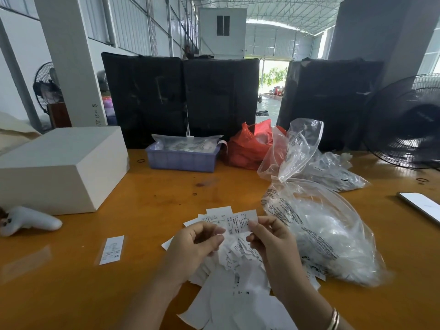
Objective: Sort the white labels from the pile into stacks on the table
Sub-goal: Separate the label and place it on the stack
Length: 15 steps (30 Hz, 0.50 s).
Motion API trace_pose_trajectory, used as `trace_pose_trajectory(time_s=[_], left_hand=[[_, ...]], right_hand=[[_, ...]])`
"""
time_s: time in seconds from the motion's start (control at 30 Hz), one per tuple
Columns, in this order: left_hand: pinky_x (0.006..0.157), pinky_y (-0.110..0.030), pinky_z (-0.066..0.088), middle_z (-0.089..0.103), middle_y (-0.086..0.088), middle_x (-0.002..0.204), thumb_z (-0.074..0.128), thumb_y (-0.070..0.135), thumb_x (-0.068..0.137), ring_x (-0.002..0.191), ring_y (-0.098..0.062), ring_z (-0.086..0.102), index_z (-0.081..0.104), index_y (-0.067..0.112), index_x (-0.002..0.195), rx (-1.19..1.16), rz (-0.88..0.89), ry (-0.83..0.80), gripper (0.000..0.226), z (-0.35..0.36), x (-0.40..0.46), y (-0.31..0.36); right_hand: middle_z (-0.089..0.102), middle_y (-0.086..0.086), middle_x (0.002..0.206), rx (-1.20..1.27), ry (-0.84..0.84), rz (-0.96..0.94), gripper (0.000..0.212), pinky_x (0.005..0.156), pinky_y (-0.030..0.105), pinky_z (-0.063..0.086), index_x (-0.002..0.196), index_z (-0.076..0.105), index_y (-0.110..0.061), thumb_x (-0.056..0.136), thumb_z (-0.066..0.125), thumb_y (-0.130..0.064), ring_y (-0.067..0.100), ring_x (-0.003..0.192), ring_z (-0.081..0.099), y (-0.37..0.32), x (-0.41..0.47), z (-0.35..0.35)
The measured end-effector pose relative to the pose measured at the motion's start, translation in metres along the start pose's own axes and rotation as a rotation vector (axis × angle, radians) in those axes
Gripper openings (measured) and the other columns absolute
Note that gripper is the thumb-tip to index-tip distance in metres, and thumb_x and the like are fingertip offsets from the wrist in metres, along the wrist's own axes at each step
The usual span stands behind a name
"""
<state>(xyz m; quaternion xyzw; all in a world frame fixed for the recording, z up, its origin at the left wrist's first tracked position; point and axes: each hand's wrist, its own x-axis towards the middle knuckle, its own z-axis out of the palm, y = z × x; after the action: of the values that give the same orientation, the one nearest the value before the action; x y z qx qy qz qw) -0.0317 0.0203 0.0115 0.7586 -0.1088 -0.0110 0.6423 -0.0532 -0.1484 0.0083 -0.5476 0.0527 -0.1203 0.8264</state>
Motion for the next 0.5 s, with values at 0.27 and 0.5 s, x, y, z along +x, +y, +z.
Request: trace_pose_trajectory(time_s=[0.27, 0.5], left_hand=[[0.061, -0.014, 0.051, 0.069, 0.013, 0.069, 0.066, 0.015, 0.087, 0.061, -0.001, 0.061, 0.072, 0.023, 0.091, -0.019, -0.001, 0.023, 0.01, -0.0022, 0.0011, -0.0006], [0.061, -0.013, 0.051, 0.071, 0.013, 0.072, 0.066, 0.016, 0.088, 0.062, -0.002, 0.062, 0.074, 0.028, 0.085, 0.034, -0.005, 0.019, 0.014, -0.0026, 0.0039, -0.0015]], right_hand=[[0.069, 0.004, 0.067, -0.08, -0.01, -0.048, 0.008, 0.055, 0.019, 0.051, 0.086, 0.061, -0.006, 0.083, 0.068, -0.003, 0.013, 0.057, 0.061, -0.0012, 0.0015, 0.0012], [0.067, 0.01, 0.071, 0.186, 0.012, 0.063, 0.011, 0.058, 0.026, 0.057, 0.085, 0.057, -0.009, 0.081, 0.067, -0.004, 0.028, 0.074, 0.072, -0.0003, 0.0062, 0.0003]])
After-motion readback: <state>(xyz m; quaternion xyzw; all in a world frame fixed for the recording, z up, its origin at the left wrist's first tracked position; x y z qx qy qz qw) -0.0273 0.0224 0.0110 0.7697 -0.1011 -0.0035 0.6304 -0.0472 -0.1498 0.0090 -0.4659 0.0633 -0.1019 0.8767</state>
